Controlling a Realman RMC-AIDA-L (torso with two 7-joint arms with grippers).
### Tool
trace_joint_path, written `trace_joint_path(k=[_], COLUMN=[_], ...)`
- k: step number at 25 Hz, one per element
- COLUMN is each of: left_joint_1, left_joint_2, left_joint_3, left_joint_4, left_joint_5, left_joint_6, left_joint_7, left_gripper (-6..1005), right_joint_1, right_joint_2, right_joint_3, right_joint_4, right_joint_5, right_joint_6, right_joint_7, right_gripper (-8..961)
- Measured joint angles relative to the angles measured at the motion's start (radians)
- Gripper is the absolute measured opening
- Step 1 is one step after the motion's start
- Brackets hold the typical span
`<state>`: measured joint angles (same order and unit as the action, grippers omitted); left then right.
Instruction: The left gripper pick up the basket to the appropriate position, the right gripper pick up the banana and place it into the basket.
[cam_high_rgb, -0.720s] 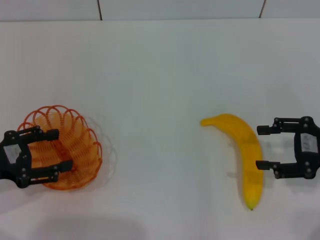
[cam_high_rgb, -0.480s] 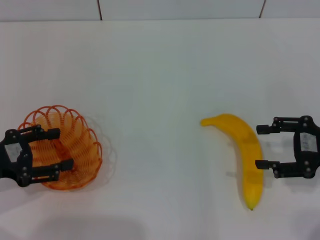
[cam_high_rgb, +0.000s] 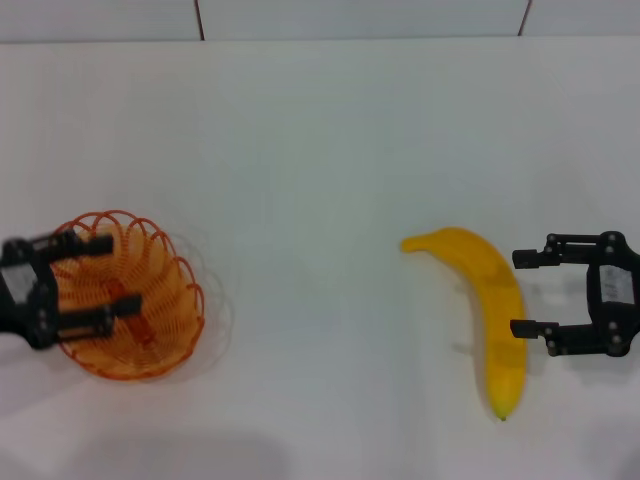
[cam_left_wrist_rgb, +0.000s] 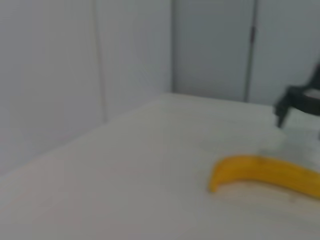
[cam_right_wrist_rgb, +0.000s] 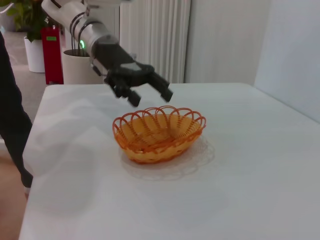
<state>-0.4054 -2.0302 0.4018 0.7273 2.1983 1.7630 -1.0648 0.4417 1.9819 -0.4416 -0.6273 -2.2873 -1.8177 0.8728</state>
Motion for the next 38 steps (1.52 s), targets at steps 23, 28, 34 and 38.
trace_joint_path(k=[23, 28, 34, 38], left_joint_1=[-0.42, -0.432, -0.425, -0.421], left_joint_2=[0.125, 0.12, 0.082, 0.061], left_joint_3=[0.225, 0.315, 0.353, 0.365], left_joint_4=[0.277, 0.276, 0.256, 0.243], left_joint_5=[0.529, 0.571, 0.667, 0.676], left_joint_6=[-0.053, -0.052, -0.107, -0.153], left_joint_7=[-0.779, -0.771, -0.772, -0.782], left_gripper=[830, 830, 830, 830], right_joint_1=[0.026, 0.033, 0.037, 0.038], right_joint_2=[-0.003, -0.004, -0.002, -0.001], right_joint_3=[0.0, 0.001, 0.001, 0.001], right_joint_4=[0.0, 0.0, 0.0, 0.0], right_joint_5=[0.001, 0.002, 0.002, 0.002], right_joint_6=[0.0, 0.0, 0.0, 0.0], right_joint_7=[0.009, 0.01, 0.01, 0.009], right_gripper=[723, 721, 718, 716])
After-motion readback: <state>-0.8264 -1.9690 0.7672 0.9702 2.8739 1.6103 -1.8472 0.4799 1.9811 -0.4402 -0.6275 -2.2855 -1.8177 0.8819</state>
